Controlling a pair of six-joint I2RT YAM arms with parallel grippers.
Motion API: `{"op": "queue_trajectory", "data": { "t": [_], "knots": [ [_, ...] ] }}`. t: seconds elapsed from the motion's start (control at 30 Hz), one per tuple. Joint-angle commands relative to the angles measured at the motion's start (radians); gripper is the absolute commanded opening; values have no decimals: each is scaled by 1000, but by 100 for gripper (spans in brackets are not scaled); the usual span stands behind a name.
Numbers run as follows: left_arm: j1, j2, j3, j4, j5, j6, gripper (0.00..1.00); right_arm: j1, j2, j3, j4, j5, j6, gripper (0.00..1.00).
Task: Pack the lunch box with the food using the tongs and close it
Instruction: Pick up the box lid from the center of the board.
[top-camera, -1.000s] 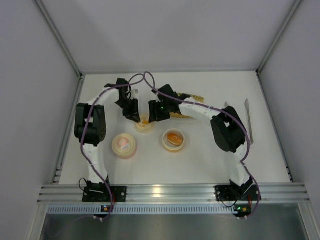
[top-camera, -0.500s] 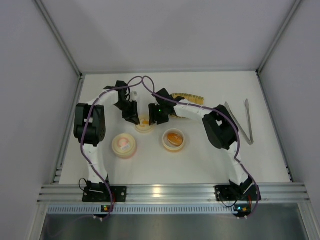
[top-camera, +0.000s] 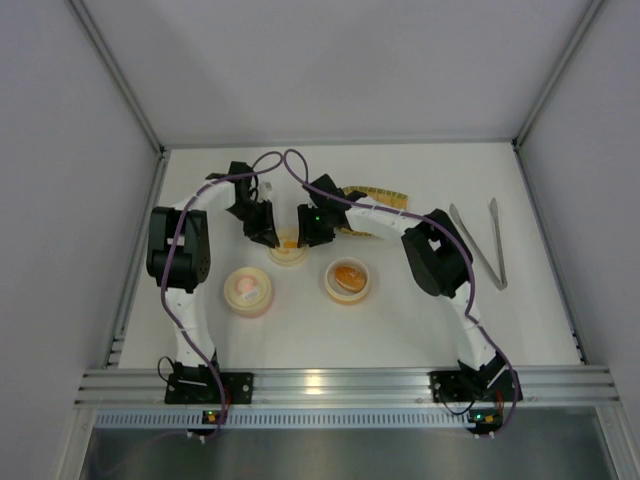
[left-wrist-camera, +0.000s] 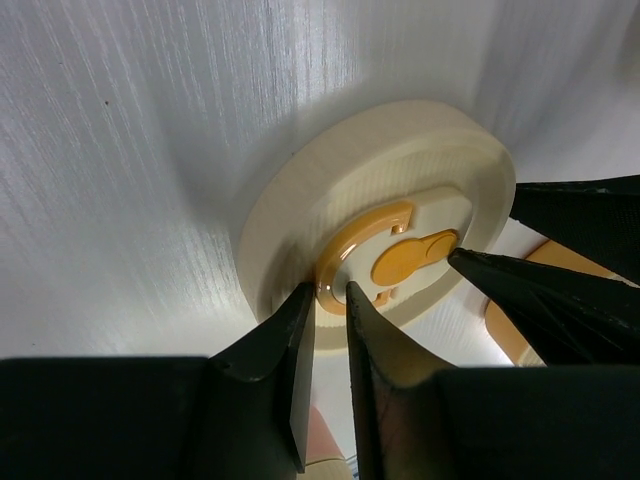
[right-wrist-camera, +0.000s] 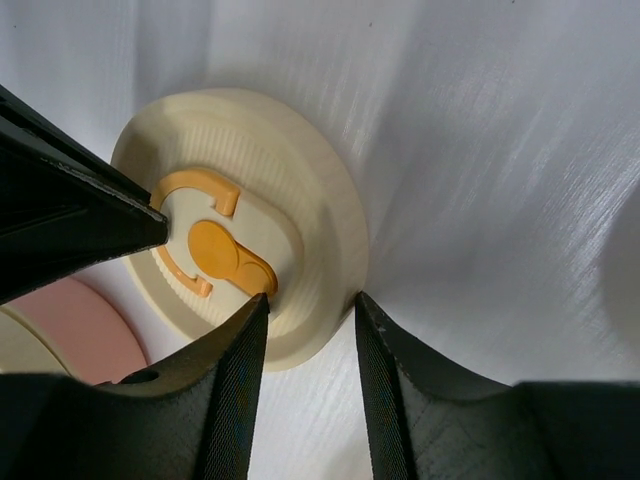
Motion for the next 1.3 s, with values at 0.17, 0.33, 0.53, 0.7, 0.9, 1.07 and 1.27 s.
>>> {"op": "queue_trajectory", "data": {
  "t": [0.17, 0.33, 0.53, 0.7, 0.9, 1.07, 1.27],
  "knots": [
    [0, -43, -1, 34, 135, -6, 20, 18, 44, 49, 4, -3, 2, 35],
    [0, -54, 12, 28, 181, -6, 17, 21, 47, 54, -3, 6, -7, 34],
    [0, -56, 17, 25, 220, -6, 15, 30, 57, 64, -19, 16, -18, 34],
    [0, -62, 17, 27, 247, -11, 14, 35, 65, 73, -22, 14, -20, 34],
    [-1, -66, 14, 30, 270, -12, 14, 40, 68, 78, -25, 13, -20, 34],
    [-1, -75, 17, 27, 282, -9, 14, 44, 74, 81, -25, 9, -18, 34],
    [2, -85, 26, -7, 192, 4, 24, 44, 68, 80, -23, 11, -18, 35]
  ]
}}
